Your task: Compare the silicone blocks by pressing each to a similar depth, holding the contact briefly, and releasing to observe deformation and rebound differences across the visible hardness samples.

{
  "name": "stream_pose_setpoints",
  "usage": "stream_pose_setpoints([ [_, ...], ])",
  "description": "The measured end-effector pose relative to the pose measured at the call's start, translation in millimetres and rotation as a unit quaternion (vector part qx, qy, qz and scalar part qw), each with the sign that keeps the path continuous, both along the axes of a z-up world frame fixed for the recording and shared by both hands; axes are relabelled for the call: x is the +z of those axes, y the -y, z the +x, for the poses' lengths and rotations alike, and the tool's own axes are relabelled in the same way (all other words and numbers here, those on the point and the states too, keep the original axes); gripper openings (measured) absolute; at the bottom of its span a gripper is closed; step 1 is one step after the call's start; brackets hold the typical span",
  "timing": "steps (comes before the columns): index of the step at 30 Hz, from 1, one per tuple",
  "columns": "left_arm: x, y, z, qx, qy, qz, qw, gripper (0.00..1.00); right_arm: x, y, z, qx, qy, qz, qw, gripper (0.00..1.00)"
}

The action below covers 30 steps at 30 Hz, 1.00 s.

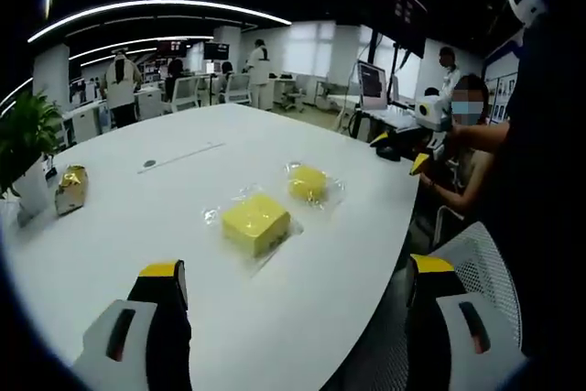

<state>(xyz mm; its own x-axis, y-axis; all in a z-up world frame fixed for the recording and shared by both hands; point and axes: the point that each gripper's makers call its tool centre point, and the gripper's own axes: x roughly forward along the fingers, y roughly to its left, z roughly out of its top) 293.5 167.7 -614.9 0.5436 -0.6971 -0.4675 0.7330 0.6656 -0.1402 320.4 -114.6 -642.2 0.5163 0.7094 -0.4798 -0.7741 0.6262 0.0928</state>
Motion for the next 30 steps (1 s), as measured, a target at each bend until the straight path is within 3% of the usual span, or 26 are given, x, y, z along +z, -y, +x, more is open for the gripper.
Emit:
stream_pose_setpoints([
  [30, -6.9, 0.3, -0.5, -0.004, -0.011, 0.004, 0.9999, 0.99, -4.3, 2.4, -0.7, 0.002, -0.006, -0.009, 0.9999, 0.81],
])
